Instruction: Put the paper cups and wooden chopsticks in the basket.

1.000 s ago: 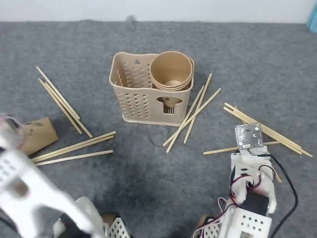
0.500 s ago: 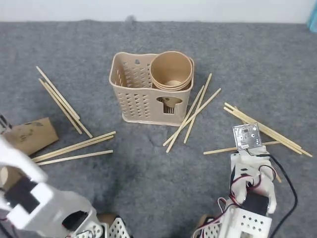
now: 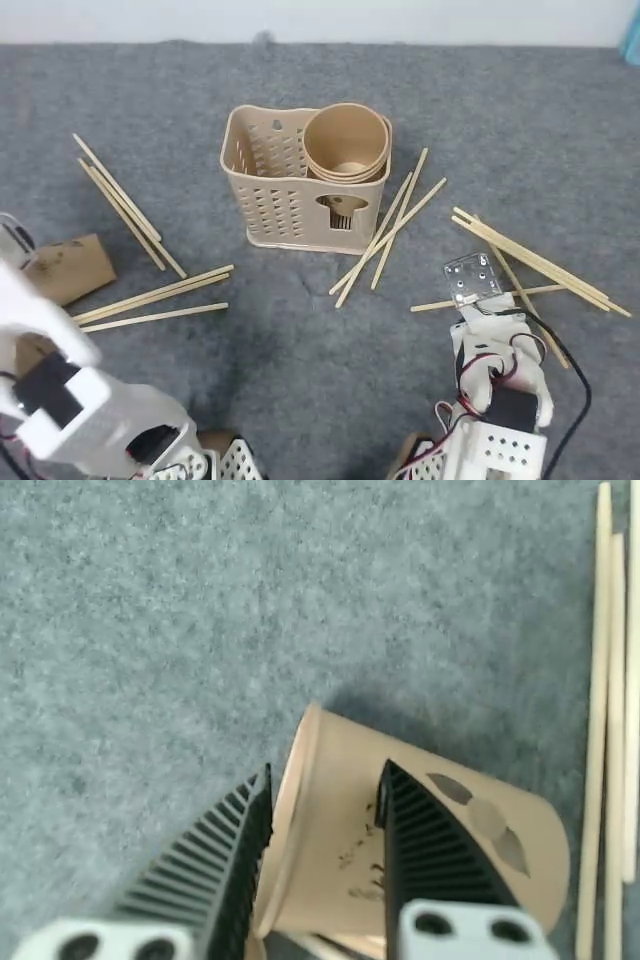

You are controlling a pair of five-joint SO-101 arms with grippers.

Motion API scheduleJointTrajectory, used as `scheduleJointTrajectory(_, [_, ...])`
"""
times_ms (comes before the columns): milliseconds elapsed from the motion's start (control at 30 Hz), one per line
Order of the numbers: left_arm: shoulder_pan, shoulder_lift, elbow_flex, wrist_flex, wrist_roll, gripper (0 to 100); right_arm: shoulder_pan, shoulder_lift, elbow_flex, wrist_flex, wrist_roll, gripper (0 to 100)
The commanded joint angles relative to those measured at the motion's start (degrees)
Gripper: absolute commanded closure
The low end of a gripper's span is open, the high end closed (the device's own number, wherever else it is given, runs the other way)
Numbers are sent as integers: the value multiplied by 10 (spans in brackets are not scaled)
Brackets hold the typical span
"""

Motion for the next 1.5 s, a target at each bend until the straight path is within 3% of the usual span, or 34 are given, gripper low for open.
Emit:
scheduleJointTrajectory(0, [12,-9,22,-20,15,837,-5,0,3,3,10,991])
scheduleJointTrajectory(533, [66,-70,33,-24,185,868,-4,0,2,7,11,991])
scheduleJointTrajectory(667, [82,-142,35,-16,188,997,-4,0,2,7,11,991])
scheduleJointTrajectory(933, [114,-258,72,13,188,987,-4,0,-2,7,11,991])
scheduleJointTrajectory(1133, [55,-307,92,38,185,985,-4,0,-2,7,11,991])
scheduleJointTrajectory(1300, [25,-251,91,86,187,899,-4,0,-2,7,11,991])
scheduleJointTrajectory(1467, [23,-115,50,94,188,915,-4,0,-2,8,11,991])
